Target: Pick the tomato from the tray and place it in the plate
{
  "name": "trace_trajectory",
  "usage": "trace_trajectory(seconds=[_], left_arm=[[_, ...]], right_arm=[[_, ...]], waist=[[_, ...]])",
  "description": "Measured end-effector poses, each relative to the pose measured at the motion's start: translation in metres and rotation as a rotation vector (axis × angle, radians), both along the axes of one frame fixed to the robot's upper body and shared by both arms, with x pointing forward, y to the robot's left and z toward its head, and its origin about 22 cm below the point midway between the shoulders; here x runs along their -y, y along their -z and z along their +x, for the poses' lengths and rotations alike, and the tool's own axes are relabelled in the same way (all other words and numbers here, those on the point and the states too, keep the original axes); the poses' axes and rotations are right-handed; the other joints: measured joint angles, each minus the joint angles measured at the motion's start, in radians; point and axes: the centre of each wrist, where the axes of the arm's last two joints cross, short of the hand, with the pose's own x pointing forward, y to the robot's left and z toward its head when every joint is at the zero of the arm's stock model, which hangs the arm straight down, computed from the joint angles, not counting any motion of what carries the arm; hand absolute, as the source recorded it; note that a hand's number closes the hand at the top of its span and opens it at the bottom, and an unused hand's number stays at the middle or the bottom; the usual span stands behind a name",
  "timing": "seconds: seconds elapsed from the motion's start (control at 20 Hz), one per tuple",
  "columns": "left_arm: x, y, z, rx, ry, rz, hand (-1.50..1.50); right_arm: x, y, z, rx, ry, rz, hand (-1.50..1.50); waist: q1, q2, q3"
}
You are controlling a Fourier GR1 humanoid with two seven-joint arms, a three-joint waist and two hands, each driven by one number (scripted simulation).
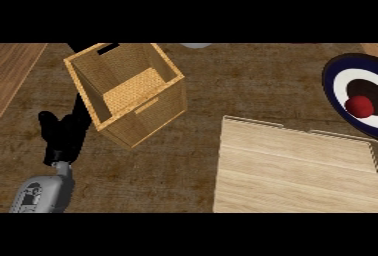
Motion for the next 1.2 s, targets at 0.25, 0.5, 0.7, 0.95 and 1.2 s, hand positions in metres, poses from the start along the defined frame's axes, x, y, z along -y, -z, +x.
trace_trajectory(seconds=[0.25, 0.5, 0.7, 0.95, 1.2], left_arm=[[-0.002, 0.003, -0.004, -0.007, -0.017, 0.003, 0.00], [-0.010, 0.002, -0.004, -0.004, -0.011, 0.000, 0.00], [-0.010, 0.001, -0.003, -0.012, -0.024, 0.001, 0.00], [-0.011, 0.000, -0.005, -0.007, -0.018, -0.002, 0.00], [-0.008, 0.000, -0.005, -0.002, -0.016, 0.000, 0.00]], right_arm=[[0.003, -0.014, 0.003, 0.168, -0.037, 0.158, -1.50], [0.012, -0.030, 0.002, 0.168, -0.005, 0.340, -1.50], [0.020, -0.034, -0.004, 0.054, -0.007, 0.484, -1.50], [0.028, -0.031, -0.014, -0.027, -0.015, 0.575, -1.50], [0.034, -0.031, -0.022, -0.019, -0.012, 0.601, -1.50]], waist=[[-0.016, -0.008, 0.000], [-0.019, -0.010, -0.002], [-0.024, -0.010, -0.002], [-0.023, -0.007, 0.000], [-0.021, -0.003, 0.003]])
